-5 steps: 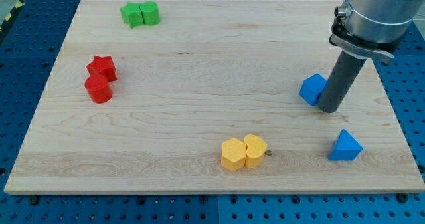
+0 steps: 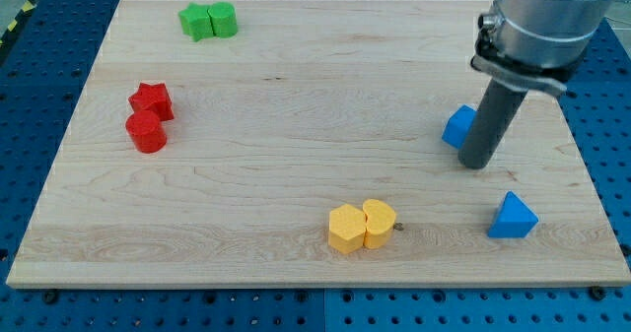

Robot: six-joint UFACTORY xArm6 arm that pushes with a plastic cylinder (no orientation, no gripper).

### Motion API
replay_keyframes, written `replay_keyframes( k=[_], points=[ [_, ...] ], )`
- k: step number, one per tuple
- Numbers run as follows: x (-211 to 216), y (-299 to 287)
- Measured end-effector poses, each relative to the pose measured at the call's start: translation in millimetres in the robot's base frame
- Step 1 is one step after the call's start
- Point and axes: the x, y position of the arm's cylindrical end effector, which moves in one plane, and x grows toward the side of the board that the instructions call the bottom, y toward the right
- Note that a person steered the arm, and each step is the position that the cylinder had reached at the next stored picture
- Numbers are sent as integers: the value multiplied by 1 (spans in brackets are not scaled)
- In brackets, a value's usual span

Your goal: Move blue cube upwards

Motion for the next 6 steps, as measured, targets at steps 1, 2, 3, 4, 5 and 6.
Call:
replay_keyframes(
  k=[1, 2, 3, 4, 5, 6],
  points=[
    [-33, 4],
    [-33, 4],
    [-27, -5],
    [-52, -4],
    [-66, -4],
    [-67, -4]
  ],
)
